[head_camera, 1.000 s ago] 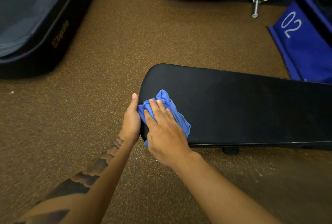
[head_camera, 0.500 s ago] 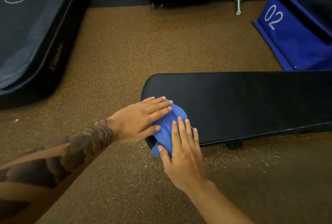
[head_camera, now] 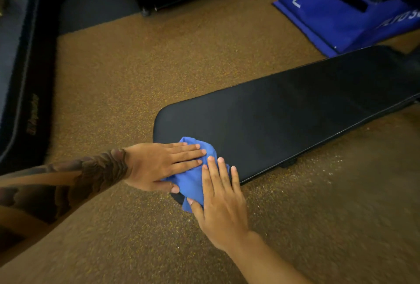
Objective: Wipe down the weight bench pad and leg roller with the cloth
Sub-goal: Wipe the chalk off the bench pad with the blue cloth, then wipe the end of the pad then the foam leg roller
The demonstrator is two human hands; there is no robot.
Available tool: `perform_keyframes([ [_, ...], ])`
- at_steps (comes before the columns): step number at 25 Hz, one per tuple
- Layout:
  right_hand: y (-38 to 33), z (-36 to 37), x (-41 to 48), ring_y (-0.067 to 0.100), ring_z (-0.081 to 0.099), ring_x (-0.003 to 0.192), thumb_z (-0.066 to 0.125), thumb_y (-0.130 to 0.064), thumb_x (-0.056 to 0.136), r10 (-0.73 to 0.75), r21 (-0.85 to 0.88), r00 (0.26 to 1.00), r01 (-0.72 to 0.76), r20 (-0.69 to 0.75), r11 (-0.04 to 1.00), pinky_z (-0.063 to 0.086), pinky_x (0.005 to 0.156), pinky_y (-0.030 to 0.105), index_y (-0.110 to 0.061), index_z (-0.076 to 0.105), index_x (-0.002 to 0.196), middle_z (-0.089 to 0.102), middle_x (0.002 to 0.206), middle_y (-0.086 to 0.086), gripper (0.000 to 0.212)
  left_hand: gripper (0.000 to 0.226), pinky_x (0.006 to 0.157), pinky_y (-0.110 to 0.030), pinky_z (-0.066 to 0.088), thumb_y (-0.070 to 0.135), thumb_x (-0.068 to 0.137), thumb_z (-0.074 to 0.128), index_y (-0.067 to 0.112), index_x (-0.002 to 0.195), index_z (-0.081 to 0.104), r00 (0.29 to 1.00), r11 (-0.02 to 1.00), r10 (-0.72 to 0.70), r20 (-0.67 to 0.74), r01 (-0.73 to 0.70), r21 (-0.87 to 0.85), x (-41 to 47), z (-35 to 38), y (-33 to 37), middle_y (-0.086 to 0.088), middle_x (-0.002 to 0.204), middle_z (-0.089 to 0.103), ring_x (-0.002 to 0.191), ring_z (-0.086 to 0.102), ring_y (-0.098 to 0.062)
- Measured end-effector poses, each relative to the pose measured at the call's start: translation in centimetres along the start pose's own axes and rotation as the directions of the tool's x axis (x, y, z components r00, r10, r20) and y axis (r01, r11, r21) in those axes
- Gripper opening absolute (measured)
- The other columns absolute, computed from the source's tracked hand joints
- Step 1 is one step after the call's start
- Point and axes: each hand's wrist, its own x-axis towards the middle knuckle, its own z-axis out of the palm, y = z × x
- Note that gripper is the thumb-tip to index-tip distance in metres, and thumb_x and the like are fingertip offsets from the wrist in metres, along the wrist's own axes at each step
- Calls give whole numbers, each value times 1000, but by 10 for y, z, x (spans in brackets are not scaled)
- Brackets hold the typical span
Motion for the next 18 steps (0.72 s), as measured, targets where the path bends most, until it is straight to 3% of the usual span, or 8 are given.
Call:
perform_keyframes([
  [7,2,3,2,34,22,141,45,-43,83,-42,-41,999,43,18,998,19,108,52,-3,31,143,26,153,12,74,60,120,-42,22,44,106,34,8,153,27,992,992,81,-93,-71,103,0,19,-11,-12,161,26,151,15,-25],
  [12,0,10,3,35,27,138,64,-32,79,-50,-72,998,48,-24,996,20,108,48,-1,36,140,32,149,15,74,55,114,-45,35,36,105,42,6,150,31,970,986,142,-198,-119,120,1,30,-16,-14,156,35,147,27,-27],
  [16,-5,8,3,31,33,136,44,-19,86,-35,-18,991,33,-132,999,25,109,45,-2,45,133,43,143,13,50,65,112,-43,39,24,95,65,6,148,32,957,980,176,-230,-148,137,4,35,-20,-13,153,40,144,34,-26],
  [18,-8,8,3,29,38,134,48,-12,85,-20,5,984,21,-179,1000,30,110,42,-2,46,130,50,137,13,46,59,113,-40,37,18,94,63,6,145,35,938,979,184,-293,-147,144,6,39,-22,-13,148,47,140,41,-24],
])
